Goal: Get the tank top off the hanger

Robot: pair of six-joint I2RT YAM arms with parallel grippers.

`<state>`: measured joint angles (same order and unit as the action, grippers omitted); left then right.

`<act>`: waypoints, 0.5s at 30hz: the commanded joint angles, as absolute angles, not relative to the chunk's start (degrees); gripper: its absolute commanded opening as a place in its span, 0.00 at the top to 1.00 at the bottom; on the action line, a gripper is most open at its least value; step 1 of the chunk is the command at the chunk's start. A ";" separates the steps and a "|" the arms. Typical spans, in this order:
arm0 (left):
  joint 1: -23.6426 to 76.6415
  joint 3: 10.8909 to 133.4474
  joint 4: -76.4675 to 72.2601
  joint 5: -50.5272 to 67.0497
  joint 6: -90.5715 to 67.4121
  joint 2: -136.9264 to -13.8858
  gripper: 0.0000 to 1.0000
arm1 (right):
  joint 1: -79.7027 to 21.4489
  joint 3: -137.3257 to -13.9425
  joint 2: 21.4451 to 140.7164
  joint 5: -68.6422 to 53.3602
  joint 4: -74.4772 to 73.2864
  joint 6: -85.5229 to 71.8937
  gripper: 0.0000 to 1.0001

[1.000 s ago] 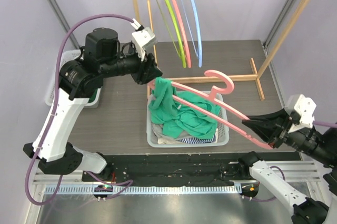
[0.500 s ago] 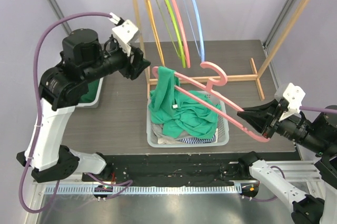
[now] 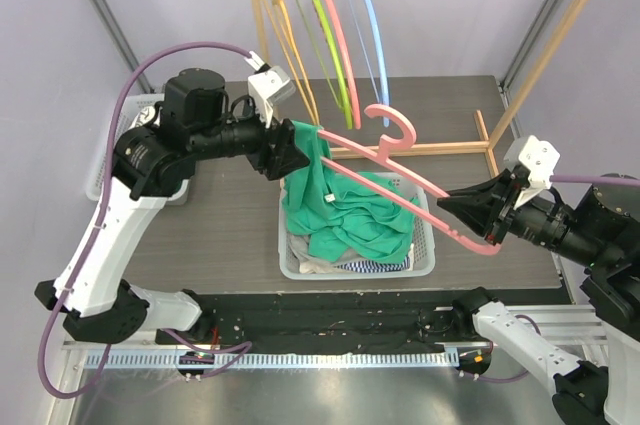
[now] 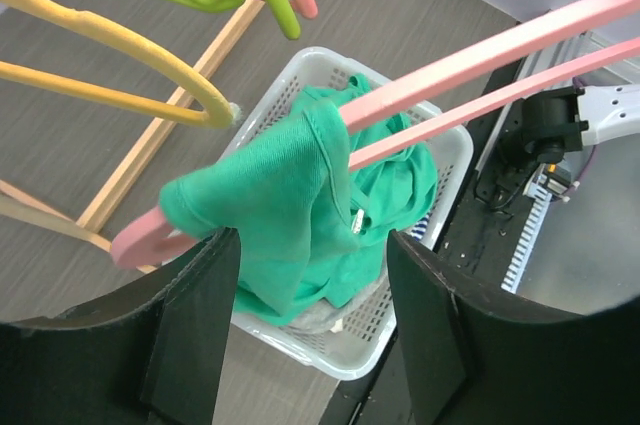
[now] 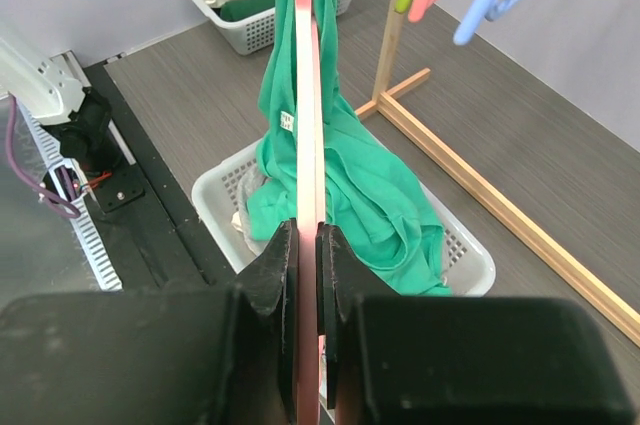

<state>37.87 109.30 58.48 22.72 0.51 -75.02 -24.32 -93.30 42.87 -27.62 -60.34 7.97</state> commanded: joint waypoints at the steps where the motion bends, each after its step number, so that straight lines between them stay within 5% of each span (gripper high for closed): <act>1: 38.49 110.13 55.46 24.79 -2.46 -75.32 0.34 | -24.26 -92.99 42.98 -29.97 -54.76 6.50 0.99; 11: 40.95 112.76 55.11 20.84 -1.06 -78.13 0.33 | -24.17 -91.41 42.28 -32.52 -53.79 5.28 0.99; 15: 41.40 112.50 55.20 19.69 -0.44 -78.40 0.49 | -24.26 -90.71 41.49 -32.87 -53.18 4.92 0.99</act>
